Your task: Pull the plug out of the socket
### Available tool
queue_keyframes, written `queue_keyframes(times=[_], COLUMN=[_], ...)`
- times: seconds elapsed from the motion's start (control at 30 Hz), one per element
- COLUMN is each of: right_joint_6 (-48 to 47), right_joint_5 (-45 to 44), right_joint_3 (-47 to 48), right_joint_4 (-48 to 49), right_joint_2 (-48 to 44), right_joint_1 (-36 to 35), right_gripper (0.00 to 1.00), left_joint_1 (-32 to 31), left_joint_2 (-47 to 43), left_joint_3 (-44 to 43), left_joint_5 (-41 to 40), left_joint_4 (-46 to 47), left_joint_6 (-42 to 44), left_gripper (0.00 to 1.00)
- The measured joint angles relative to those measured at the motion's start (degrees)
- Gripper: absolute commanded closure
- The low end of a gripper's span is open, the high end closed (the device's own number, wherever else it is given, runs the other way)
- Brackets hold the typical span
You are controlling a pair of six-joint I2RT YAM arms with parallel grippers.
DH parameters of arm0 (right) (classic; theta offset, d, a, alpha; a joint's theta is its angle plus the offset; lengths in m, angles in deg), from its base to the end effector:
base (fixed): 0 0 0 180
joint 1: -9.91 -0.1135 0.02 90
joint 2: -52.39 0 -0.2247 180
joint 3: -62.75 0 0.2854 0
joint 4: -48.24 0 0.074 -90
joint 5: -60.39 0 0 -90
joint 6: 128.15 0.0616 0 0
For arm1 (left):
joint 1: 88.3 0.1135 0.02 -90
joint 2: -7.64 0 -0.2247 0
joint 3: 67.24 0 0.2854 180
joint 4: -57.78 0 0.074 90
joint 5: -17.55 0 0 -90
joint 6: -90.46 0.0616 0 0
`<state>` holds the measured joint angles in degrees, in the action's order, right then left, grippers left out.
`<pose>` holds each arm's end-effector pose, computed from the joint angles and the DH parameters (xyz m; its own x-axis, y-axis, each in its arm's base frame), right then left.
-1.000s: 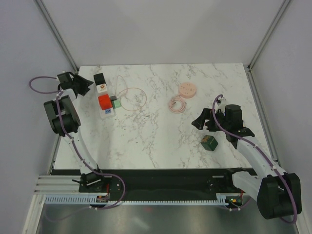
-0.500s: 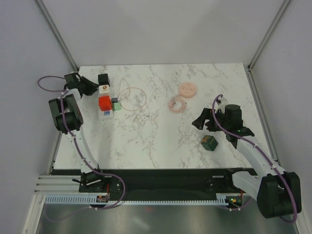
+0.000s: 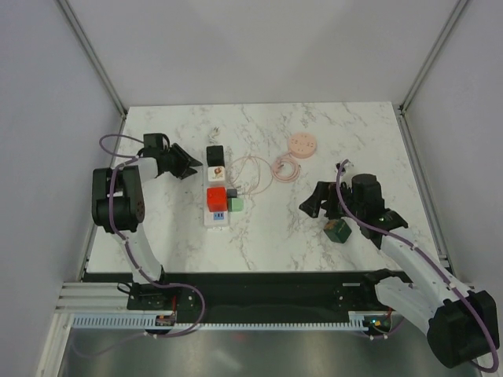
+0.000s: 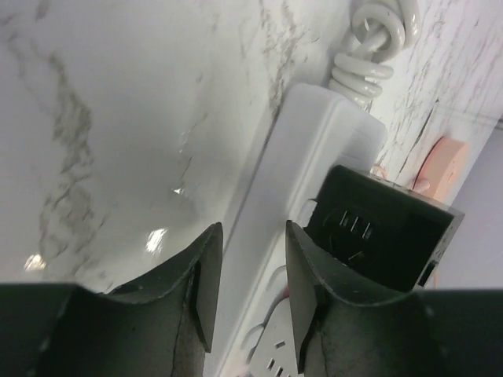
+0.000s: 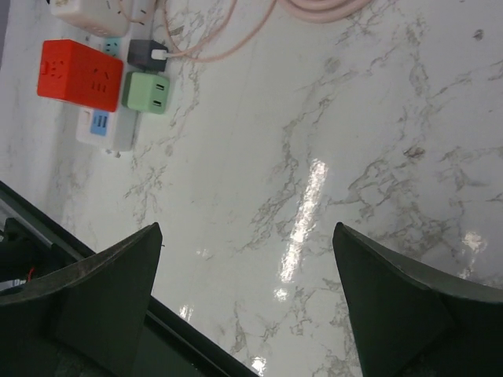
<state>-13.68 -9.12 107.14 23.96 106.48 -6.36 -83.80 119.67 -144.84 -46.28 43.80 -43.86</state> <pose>0.2615 0.0988 0.1738 -0.7125 0.1963 -0.6737 -0.2702 0.8093 0.5216 0.4263 0.0063 0.0637 -0.6882 -0.6831 -0.2445 -0.3625 0.6156 -0.6998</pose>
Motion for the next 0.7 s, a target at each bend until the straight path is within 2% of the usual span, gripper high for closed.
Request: queue_keyframes(times=[0.13, 0.27, 0.4, 0.57, 0.7], right_joint_6=[2.93, 6.29, 10.62, 14.58, 15.69], right_joint_5=[-1.44, -3.15, -4.13, -9.9, -18.38], right_joint_3=[-0.02, -1.03, -2.82, -1.6, 8.07], right_joint_4=[-0.2, 0.66, 3.58, 6.64, 3.87], right_joint_2=[-1.6, -1.73, -0.52, 6.95, 19.17], right_joint_1=[-5.18, -9.29, -14.86, -25.38, -35.45], right_gripper=[0.02, 0.02, 0.02, 0.02, 0.02], left_joint_1=[2.29, 4.98, 3.82, -1.16, -1.95], left_joint_2=[-5.35, -17.55, -29.33, -40.57, -48.15], left_joint_3=[0.66, 5.07, 11.19, 18.6, 23.67], left_joint_5=[-1.14, -2.27, -0.66, -0.61, -2.67], left_joint_4=[-7.52, -11.87, -13.27, -16.2, -18.51], left_joint_6=[0.02, 0.0, 0.24, 2.36, 3.06], left_gripper=[0.46, 0.46, 0.46, 0.49, 0.56])
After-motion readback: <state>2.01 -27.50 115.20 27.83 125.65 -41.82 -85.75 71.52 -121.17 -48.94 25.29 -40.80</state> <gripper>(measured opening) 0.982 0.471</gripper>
